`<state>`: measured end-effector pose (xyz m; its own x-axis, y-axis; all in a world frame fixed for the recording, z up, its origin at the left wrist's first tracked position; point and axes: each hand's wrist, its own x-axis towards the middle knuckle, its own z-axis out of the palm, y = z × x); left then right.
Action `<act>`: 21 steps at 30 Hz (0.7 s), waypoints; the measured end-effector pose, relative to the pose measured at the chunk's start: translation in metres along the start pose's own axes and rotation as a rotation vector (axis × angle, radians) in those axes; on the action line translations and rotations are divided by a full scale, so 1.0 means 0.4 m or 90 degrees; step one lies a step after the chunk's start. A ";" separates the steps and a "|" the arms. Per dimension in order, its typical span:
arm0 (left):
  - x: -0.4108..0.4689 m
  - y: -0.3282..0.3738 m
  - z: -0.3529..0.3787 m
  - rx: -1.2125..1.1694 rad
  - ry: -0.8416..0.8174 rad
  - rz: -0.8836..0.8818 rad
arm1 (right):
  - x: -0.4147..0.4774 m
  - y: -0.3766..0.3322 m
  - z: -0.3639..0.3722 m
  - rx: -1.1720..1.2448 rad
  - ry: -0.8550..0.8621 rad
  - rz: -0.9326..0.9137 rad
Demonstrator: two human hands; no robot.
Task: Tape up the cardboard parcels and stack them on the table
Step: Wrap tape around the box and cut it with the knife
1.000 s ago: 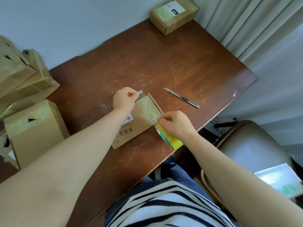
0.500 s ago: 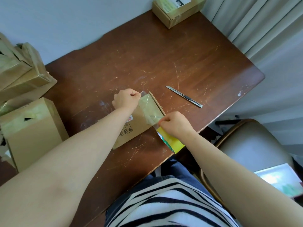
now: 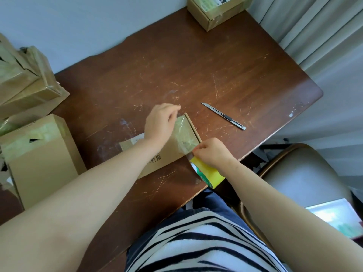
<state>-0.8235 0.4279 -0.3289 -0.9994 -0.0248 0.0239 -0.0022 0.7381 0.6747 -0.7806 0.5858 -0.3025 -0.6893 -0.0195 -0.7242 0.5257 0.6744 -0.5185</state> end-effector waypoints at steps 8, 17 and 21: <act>-0.014 -0.038 0.047 0.181 -0.181 0.043 | -0.009 -0.002 0.002 -0.004 -0.002 -0.008; -0.096 -0.044 0.023 0.298 -0.342 0.112 | -0.010 0.001 -0.001 -0.033 0.000 -0.030; -0.104 -0.031 0.029 0.317 -0.298 0.086 | -0.013 0.004 0.000 -0.027 0.004 -0.032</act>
<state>-0.7825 0.4275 -0.3467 -0.9012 0.2999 -0.3130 0.2198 0.9385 0.2663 -0.7763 0.5868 -0.2996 -0.7171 -0.0493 -0.6952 0.4691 0.7036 -0.5337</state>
